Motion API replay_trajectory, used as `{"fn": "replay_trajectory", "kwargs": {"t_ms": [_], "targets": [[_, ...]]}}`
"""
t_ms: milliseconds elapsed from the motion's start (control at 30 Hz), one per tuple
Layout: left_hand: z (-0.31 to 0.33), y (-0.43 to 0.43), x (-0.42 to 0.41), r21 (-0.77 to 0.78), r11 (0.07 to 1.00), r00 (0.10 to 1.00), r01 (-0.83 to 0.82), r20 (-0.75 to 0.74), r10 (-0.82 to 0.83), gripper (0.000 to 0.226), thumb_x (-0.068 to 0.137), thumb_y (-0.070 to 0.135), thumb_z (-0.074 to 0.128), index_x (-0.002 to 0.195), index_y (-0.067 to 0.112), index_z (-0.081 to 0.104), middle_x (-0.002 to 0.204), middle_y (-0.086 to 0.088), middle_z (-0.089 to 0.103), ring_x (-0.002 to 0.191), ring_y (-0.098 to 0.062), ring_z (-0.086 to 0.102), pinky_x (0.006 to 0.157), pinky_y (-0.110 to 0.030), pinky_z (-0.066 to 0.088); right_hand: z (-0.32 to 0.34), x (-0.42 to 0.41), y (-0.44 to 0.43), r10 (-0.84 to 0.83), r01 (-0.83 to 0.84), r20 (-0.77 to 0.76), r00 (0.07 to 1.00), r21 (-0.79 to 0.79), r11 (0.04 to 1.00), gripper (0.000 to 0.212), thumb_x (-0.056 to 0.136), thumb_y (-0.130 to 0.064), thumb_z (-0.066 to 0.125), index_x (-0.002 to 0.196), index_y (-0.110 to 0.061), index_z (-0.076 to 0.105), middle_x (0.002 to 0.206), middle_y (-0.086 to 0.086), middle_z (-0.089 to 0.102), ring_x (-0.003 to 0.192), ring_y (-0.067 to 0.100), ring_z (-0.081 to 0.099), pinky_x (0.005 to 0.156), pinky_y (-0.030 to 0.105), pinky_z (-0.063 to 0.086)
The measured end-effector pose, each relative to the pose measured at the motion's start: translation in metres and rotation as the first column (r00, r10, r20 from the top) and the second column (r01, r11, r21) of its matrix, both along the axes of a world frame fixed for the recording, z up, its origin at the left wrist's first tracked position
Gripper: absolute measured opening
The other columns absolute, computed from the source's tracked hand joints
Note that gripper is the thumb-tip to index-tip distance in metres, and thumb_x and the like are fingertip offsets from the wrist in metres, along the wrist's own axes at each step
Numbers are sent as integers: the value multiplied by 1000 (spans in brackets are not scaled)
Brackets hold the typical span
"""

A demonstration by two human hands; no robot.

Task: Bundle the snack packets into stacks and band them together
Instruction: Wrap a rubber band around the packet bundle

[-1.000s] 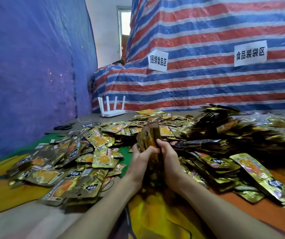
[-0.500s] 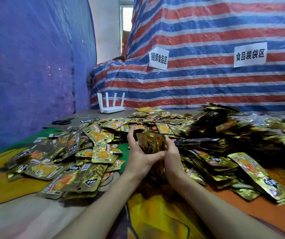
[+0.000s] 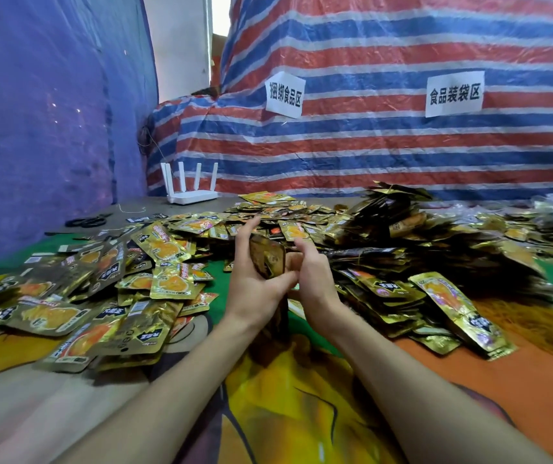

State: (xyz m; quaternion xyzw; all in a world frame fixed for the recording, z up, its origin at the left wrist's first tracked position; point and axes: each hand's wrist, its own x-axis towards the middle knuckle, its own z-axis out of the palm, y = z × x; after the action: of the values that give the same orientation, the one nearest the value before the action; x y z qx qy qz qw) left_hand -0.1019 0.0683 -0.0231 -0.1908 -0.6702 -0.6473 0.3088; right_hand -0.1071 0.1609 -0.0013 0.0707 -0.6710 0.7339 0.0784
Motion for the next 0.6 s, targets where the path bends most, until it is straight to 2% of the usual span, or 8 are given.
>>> {"fn": "replay_trajectory", "kwargs": {"t_ms": [100,167,200,233,300,367,467,600], "targets": [[0,1,0,-78,995,998,-67,-18,66,80,70,-18,74,136,17,47,95,37,58,79,5,61,68,-20,51,8,0,6,-132,129,-9,991,258,958,59,96,-33,51,39,-18,49,48,-4,48,55,20,46,68,38,41],[1,0,3,-116,991,997,-65,-35,62,77,69,-17,71,135,16,48,94,31,58,74,2,59,64,-24,50,15,5,15,-176,195,-87,981,507,839,25,90,-37,56,69,-24,63,70,-5,63,72,20,59,75,41,51],[2,-1,5,-143,989,998,-47,-45,41,76,68,-10,73,135,18,48,99,24,58,75,1,59,65,-22,50,21,10,21,-174,194,-92,981,585,787,17,88,-38,57,90,-22,60,87,-1,65,84,22,62,81,44,53],[3,-2,8,-170,985,999,-17,-49,9,77,66,-1,73,135,22,47,105,18,57,77,0,59,66,-19,49,25,14,30,-172,187,-85,981,639,746,25,86,-39,57,102,-20,54,97,3,64,92,25,62,86,47,53],[5,-4,14,-217,975,997,43,-54,-56,79,62,9,70,135,26,46,115,12,55,86,0,59,72,-15,48,34,21,52,-201,215,-104,974,704,677,31,84,-42,57,105,-20,51,101,4,62,96,27,60,88,47,52],[7,-4,17,-263,963,993,65,-82,-89,80,60,11,69,136,24,46,121,16,51,97,6,56,82,-9,45,42,28,76,-244,266,-147,959,763,589,34,80,-46,56,101,-21,53,100,1,61,95,26,59,85,43,50],[9,-1,21,-279,956,986,94,-104,-127,81,60,8,68,136,19,45,123,16,47,100,15,52,84,-2,39,49,35,123,-373,383,-251,893,859,339,25,83,-40,55,100,-21,57,96,3,63,90,30,60,75,38,44],[9,-1,24,-283,951,985,121,-87,-151,80,62,7,67,137,26,44,115,7,50,77,5,54,69,-9,45,53,44,195,-469,395,-365,804,918,-37,8,85,-16,58,80,-15,52,86,9,63,75,31,58,68,36,46]]}}
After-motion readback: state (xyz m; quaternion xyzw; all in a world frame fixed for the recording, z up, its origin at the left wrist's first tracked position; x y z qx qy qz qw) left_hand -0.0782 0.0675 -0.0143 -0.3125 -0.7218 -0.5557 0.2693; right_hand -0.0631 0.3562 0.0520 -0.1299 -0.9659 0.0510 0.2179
